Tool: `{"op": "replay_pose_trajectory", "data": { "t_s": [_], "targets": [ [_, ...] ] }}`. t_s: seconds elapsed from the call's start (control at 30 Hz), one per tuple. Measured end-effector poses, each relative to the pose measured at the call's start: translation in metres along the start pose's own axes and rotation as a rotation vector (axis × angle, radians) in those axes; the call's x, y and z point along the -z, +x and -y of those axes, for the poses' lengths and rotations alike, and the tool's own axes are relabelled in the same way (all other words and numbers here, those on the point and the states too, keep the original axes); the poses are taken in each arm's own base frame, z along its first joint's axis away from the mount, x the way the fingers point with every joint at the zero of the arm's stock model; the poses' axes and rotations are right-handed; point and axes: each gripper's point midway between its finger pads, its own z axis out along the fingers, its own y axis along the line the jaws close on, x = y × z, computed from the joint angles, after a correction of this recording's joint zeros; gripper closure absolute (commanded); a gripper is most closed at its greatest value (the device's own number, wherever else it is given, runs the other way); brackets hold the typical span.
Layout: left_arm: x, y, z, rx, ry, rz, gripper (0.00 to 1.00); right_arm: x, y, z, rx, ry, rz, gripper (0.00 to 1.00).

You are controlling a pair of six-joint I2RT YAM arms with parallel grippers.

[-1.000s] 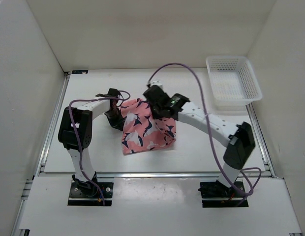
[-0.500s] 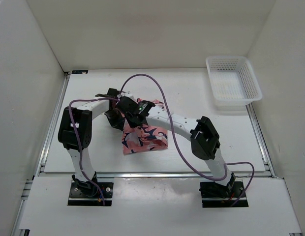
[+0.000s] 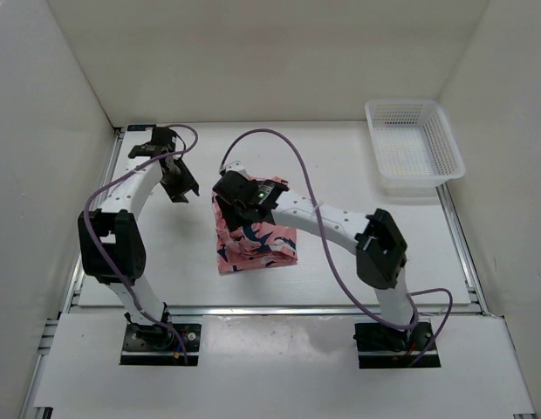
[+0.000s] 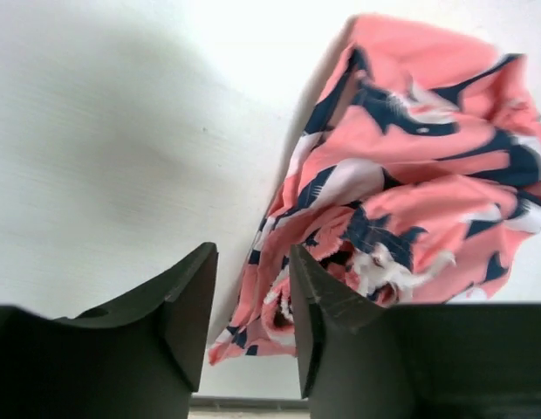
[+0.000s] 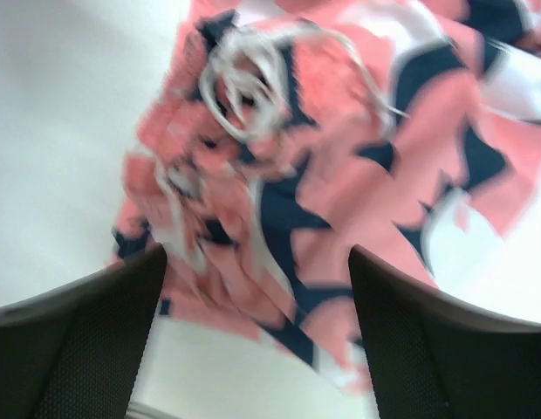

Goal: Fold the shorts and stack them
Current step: Fold the shorts

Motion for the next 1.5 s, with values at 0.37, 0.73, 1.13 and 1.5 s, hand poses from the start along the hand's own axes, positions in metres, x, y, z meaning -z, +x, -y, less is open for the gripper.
{"op": "replay_pose_trajectory", "data": {
  "t_s": [0.37, 0.73, 1.13, 1.5],
  "targets": [
    [0.073, 0.03, 0.08, -0.227, 0.191, 0.098, 0.9, 0.067, 0.006, 0.088, -0.264, -0.014, 0.099, 1.0],
    [-0.053, 0.065, 0.106, -0.327, 0.028, -0.082, 0.9, -0.037, 0.11, 0.094, -0.328, -0.041, -0.243, 1.0],
    [-0.033, 0.026, 0.122, -0.411, 0.002, 0.034, 0.77, 0.055, 0.039, 0.126, -0.328, -0.002, 0.007, 0.13],
    [0.223, 0.004, 0.134, -0.424, 0.394, 0.47, 0.0, 0.216, 0.029, 0.269, -0.561, 0.318, 0.377, 0.0]
  ]
}}
